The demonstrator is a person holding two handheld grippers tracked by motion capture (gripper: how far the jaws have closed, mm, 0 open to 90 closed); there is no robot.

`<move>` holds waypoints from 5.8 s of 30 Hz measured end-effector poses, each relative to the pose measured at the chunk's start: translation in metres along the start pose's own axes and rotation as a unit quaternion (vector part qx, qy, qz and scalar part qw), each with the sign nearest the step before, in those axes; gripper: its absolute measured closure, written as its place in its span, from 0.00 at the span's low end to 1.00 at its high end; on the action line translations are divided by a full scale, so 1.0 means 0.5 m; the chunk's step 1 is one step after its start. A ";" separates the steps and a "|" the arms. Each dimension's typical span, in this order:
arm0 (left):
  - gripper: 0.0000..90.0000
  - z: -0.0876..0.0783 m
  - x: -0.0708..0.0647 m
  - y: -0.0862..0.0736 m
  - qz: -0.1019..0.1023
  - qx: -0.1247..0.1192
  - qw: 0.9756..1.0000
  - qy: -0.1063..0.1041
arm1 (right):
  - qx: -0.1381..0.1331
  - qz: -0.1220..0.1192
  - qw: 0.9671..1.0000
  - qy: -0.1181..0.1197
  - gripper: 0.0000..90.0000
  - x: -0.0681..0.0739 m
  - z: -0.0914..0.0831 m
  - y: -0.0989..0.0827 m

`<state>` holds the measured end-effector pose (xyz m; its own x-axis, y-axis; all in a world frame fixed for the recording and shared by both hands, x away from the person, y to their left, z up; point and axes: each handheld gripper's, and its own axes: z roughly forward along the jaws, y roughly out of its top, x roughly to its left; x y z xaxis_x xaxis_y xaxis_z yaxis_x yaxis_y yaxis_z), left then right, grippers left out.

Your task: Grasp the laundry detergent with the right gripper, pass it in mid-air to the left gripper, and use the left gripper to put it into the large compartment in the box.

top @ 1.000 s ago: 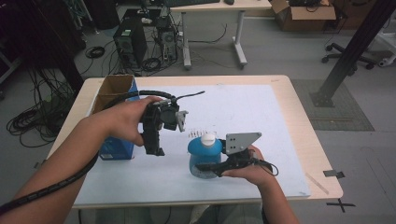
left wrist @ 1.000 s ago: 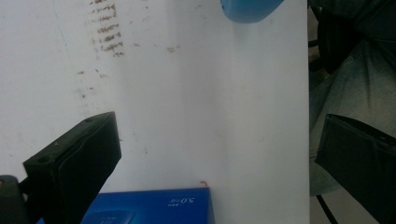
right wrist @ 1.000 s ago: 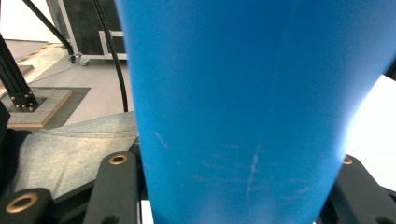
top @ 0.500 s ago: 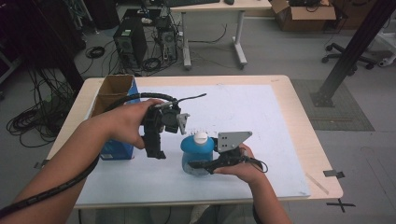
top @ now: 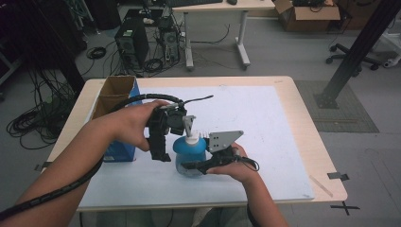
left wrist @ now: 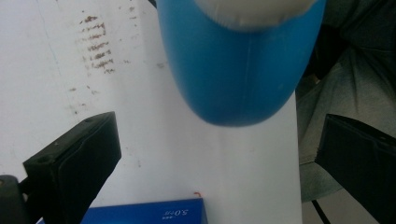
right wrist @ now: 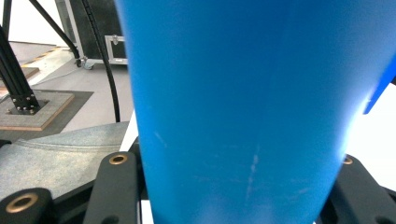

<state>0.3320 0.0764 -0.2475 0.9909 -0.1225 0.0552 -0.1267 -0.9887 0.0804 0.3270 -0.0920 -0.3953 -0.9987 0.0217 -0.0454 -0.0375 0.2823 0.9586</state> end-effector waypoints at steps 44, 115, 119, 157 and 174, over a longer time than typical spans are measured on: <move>0.00 0.010 -0.016 0.055 0.021 0.017 0.999 0.020 | 0.010 -0.005 1.000 0.007 0.51 -0.002 0.048 0.030; 0.41 -0.008 -0.025 0.076 0.026 0.042 0.998 0.037 | 0.006 -0.005 1.000 -0.010 0.51 -0.001 0.034 0.051; 0.41 -0.009 -0.027 0.080 0.023 0.051 0.998 0.036 | 0.007 -0.011 1.000 -0.009 0.51 -0.001 0.033 0.052; 0.42 -0.024 -0.026 0.099 0.011 0.079 0.996 0.032 | -0.030 0.024 0.999 -0.025 0.19 0.003 0.020 0.035; 0.42 -0.033 -0.021 0.103 0.003 0.076 0.997 0.031 | 0.002 0.037 0.999 0.000 0.00 0.009 -0.012 0.049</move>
<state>0.3145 0.0280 -0.2272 0.9848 -0.1278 0.1175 -0.1200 -0.9902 -0.0718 0.3215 -0.0906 -0.3702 -0.9988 0.0433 0.0248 0.0361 0.2845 0.9580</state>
